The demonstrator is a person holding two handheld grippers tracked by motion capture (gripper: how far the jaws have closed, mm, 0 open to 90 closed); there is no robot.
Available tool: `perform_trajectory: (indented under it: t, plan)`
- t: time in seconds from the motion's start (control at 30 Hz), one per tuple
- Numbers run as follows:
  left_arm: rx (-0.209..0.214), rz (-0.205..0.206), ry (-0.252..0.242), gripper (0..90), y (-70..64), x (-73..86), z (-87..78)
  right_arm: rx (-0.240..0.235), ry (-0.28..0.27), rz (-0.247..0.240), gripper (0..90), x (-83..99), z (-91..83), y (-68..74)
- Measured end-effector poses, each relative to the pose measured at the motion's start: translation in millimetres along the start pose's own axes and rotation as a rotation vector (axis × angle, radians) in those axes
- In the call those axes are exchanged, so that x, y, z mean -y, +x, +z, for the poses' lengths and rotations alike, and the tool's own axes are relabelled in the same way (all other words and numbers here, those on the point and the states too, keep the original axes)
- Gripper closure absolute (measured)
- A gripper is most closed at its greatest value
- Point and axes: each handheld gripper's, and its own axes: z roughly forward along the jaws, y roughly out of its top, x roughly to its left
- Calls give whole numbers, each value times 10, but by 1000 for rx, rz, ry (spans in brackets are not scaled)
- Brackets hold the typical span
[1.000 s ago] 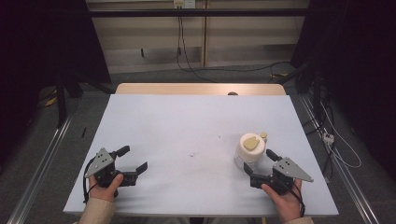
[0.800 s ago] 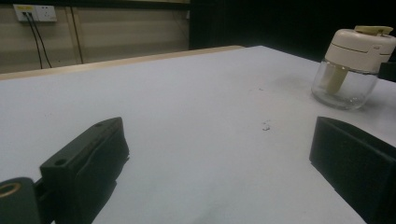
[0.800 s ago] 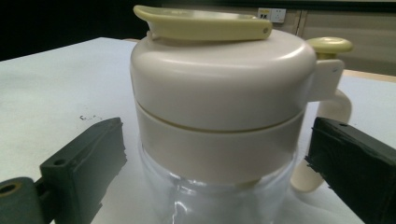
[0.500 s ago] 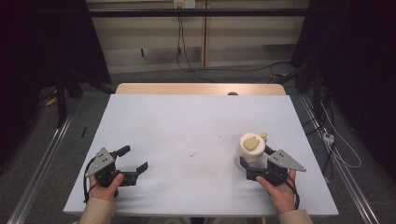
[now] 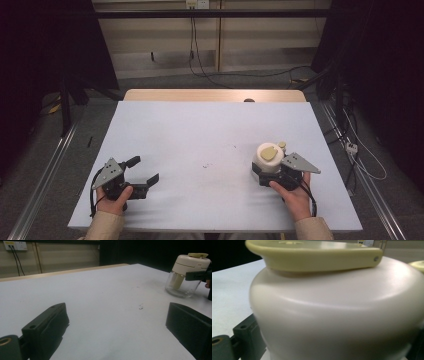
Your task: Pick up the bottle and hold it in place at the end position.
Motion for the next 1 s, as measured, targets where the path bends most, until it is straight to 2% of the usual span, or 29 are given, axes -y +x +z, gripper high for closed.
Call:
perform_trajectory:
  t: [0.2,0.33,0.4,0.67,0.8,0.93,1.0]
  plan:
    - [0,-6,0,36,7,5,1,-2,5,0,43,-10,49,-5]
    - [3,-7,0,36,10,6,2,-6,3,13,52,-16,54,-12]
    - [0,-8,0,36,13,5,2,-10,2,34,61,-22,47,-19]
    - [3,-11,-11,37,16,-1,3,-9,1,32,65,-26,41,-11]
    - [3,-16,-22,38,18,-5,1,-1,-1,9,66,-38,34,-7]
    - [1,-14,-23,38,18,-7,-2,-1,-14,27,67,-49,20,-21]
    - [0,-15,-24,38,16,-7,0,3,-18,20,67,-59,16,-20]
